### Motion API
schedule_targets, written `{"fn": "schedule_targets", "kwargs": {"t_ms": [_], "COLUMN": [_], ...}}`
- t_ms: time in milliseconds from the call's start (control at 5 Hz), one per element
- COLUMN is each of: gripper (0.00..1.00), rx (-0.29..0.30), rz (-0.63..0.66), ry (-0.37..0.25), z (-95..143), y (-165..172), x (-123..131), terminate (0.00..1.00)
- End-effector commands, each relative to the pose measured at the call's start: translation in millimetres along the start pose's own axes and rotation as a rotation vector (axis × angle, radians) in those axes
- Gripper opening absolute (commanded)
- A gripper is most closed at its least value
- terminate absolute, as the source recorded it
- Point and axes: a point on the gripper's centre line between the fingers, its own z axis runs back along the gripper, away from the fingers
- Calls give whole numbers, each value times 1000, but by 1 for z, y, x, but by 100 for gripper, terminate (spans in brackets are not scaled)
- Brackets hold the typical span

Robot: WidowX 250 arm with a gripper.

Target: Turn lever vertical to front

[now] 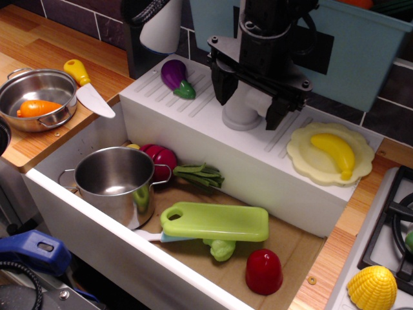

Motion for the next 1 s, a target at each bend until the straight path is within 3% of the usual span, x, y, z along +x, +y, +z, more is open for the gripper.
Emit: {"fn": "schedule_targets", "kwargs": {"t_ms": [0,400,800], "gripper": [100,100,100], "rx": [0,9,-29], "rz": [0,44,60], "ry": [0,-168,-236], "z": [0,12,26], "y": [0,-4,-14], "x": [0,35,65], "terminate": [0,0,0]}}
